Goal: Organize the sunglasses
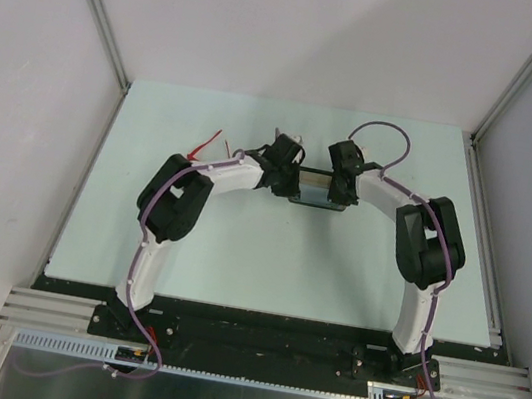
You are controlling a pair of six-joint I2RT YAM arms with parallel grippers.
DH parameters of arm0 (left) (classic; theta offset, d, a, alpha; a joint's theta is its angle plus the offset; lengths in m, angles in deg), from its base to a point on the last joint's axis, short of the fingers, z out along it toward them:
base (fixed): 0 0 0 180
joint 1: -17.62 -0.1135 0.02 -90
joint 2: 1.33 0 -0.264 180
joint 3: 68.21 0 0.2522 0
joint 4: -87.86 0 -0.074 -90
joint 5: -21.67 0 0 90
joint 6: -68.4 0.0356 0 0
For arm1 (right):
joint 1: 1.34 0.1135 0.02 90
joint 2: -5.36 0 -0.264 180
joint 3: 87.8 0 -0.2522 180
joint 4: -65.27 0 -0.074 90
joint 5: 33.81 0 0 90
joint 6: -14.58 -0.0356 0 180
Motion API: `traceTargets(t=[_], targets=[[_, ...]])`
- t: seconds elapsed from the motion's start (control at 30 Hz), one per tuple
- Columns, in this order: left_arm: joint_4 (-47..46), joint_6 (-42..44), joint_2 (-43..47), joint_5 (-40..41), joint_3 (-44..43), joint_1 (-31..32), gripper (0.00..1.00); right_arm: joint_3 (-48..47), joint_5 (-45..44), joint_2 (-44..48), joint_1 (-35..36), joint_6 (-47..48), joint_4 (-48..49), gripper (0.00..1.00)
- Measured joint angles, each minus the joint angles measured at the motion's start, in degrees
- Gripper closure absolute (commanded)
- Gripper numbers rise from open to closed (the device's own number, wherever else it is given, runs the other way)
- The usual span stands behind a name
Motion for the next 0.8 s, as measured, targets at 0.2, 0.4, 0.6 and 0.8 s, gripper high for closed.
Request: traceTargets(t=[0.2, 0.4, 0.6, 0.8], targets=[[-0.68, 0.00, -0.59, 0.52, 0.90, 0.00, 0.85, 0.20, -0.52, -0.11, -0.13, 0.02, 0.13, 1.00], [-0.98, 0.00, -0.57, 0.55, 1.07, 0.00, 0.85, 1.03, -1.05, -0.15, -0.61, 0.15, 0.15, 1.00], [-1.01, 0.02, -0.57, 0.55, 1.07, 0.00, 0.80, 1.05, -1.07, -0.37, -0.81, 0.28, 0.24, 1.00], [-1.38, 0.26, -0.33, 0.52, 1.07, 0.11, 0.64, 1.05, -1.05, -0.17, -0.68, 0.46, 1.14, 0.96]])
